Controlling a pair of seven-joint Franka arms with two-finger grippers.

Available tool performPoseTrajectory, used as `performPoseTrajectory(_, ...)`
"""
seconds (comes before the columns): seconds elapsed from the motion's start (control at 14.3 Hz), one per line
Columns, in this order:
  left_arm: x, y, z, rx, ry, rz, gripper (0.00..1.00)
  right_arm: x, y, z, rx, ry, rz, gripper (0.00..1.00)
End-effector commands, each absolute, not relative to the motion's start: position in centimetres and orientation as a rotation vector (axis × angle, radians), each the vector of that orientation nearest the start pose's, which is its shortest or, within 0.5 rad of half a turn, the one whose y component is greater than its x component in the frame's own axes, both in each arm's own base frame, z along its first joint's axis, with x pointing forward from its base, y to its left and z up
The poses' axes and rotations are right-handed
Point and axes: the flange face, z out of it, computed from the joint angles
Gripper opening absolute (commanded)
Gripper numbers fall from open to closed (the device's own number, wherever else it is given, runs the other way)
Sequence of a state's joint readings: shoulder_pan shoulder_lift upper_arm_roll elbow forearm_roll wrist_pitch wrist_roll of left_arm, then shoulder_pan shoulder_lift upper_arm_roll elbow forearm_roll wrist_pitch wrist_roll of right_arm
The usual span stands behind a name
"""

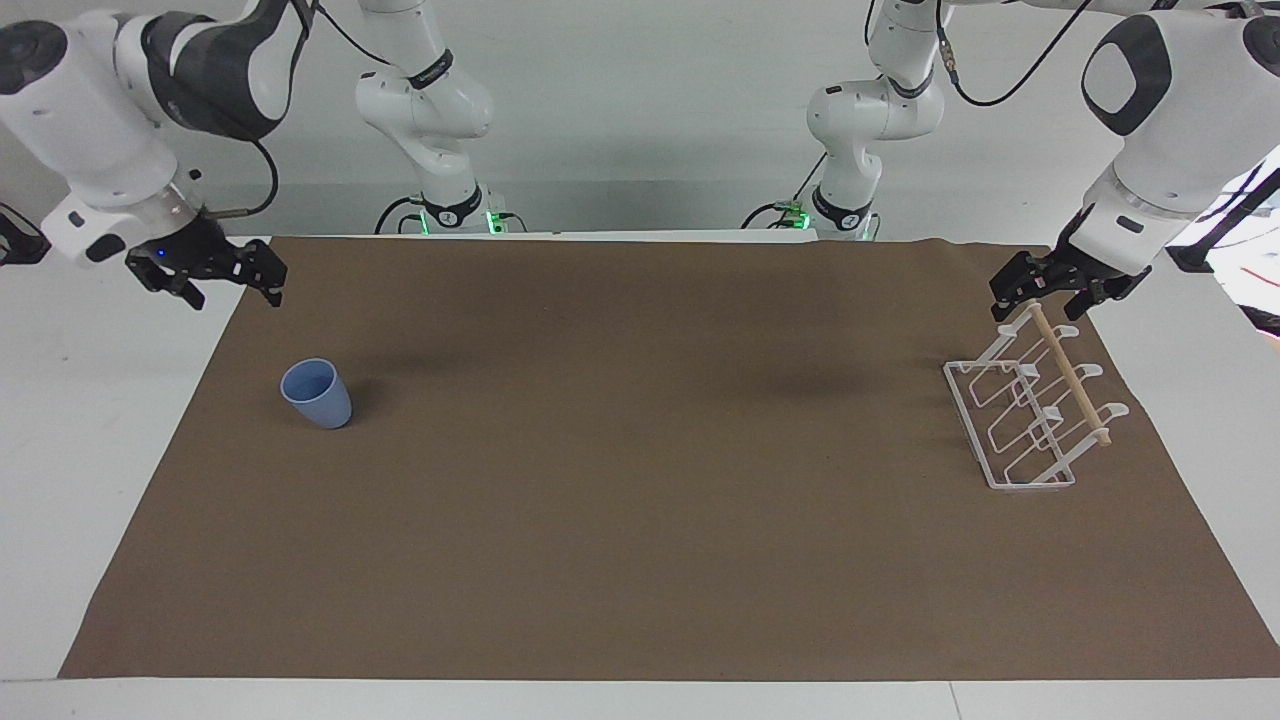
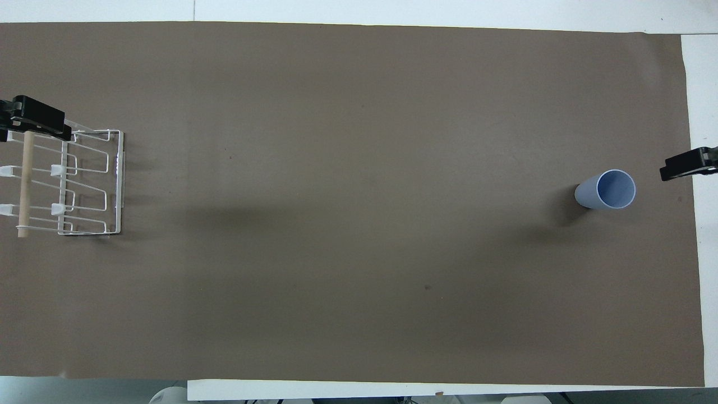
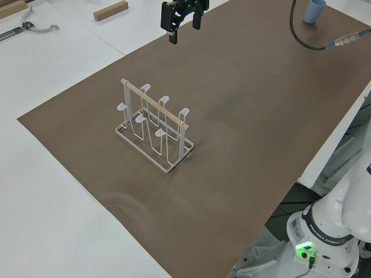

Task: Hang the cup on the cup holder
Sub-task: 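Move the right gripper toward the light blue cup, then grasp the blue cup with the right gripper and lift it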

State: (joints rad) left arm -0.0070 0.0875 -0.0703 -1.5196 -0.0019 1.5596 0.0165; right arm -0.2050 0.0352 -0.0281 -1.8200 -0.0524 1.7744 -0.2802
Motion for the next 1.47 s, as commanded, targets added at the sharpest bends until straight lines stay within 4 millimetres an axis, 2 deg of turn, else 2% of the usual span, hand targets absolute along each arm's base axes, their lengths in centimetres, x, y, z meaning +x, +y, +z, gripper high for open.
performPoseTrajectory(0.0,57.3,-4.0,59.5,-3.144,0.164,0.113,1.00,54.6,-14.2,45.1,-3.106,-0.072,0.157,0.95)
performPoseTrajectory(0.14,57.3,-4.0,59.5,-3.144,0.164,0.109,1.00,54.5,-15.1,41.5,-3.076,-0.044,0.182,0.92)
performPoseTrajectory(0.21,57.3,-4.0,59.5,-3.144,0.164,0.109,1.00,54.1,-15.3,40.6,-3.071,-0.066,0.194,0.91)
performPoseTrajectory(0.35,57.3,-4.2,59.5,-3.144,0.169,0.111,1.00,54.1,-15.2,40.3,-3.073,-0.101,0.178,0.88)
performPoseTrajectory(0.56,57.3,-4.0,59.5,-3.144,0.164,0.111,1.00,53.5,-15.6,38.1,-3.078,-0.165,0.142,0.80)
performPoseTrajectory(0.91,57.3,-4.0,59.5,-3.144,0.164,0.111,1.00,52.6,-15.4,35.9,-3.081,-0.171,0.137,0.70)
performPoseTrajectory(1.19,57.3,-4.0,59.5,-3.144,0.164,0.109,1.00,52.4,-15.3,35.6,-3.080,-0.208,0.134,0.54)
performPoseTrajectory(1.4,57.3,-4.0,59.5,-3.144,0.164,0.109,1.00,52.4,-15.2,35.6,-3.085,-0.247,0.142,0.36)
